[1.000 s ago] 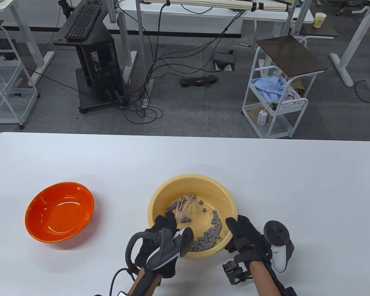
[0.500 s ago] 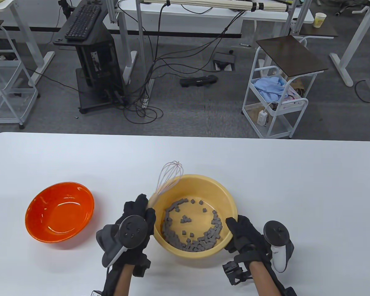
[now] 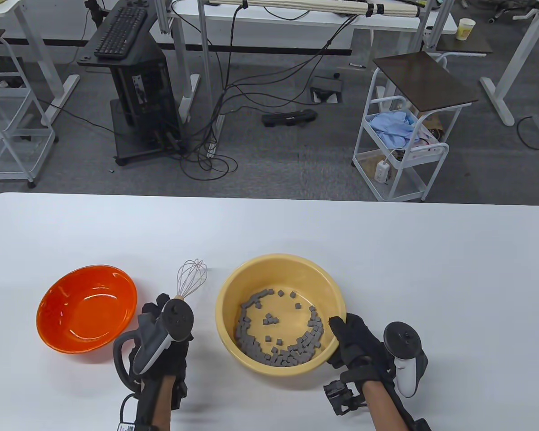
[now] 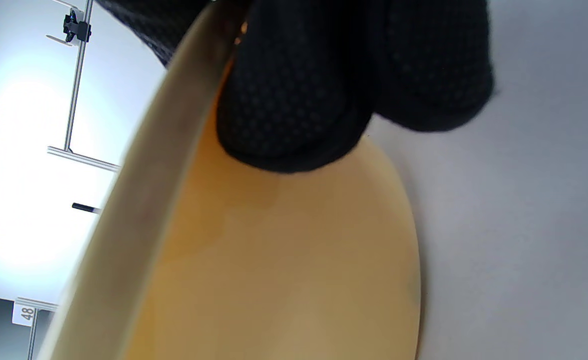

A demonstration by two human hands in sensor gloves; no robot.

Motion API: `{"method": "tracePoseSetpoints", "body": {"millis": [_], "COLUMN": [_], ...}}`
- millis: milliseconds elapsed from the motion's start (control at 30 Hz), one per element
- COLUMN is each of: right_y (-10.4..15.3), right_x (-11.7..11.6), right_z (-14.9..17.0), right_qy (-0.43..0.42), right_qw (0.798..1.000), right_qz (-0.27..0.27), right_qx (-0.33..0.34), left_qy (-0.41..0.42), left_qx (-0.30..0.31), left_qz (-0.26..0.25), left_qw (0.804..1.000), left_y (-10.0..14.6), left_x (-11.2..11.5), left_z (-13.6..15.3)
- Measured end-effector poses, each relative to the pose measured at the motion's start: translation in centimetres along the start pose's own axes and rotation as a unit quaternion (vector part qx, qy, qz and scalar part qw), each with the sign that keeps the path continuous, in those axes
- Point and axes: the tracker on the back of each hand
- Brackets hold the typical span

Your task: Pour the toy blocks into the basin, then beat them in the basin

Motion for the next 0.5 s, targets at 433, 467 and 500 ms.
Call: {"method": "tracePoseSetpoints", "body": {"millis": [433,467,500], "right_y": [0.0,0.0,0.0], "right_x": [0.0,0.0,0.0], "right_z": [0.0,0.1,0.1], "right_qy": [-0.001,-0.001,-0.002], "right_qw": [1.000,1.000,1.000], "right_qz": [-0.001,-0.002,-0.002], "right_qx": [0.001,0.001,0.001], "left_qy": [-0.145,-0.153,-0.159], "left_qx": [-0.092,-0.098,-0.103], "left_qz": [0.115,0.117,0.121], "left_qw": [0.978,0.976,0.974], "left_y": [-1.2,-1.3,-1.4], "left_x": [3.9,4.0,4.2], "left_z": [0.1,0.2,0.3]}}
Point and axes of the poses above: the tracker on the back of each hand, its own z axis roughly to the little-finger side, its own y axis roughly from the fingertips to the wrist, x = y × z, and after that the axes turned 10 degrees about -z, right-handed
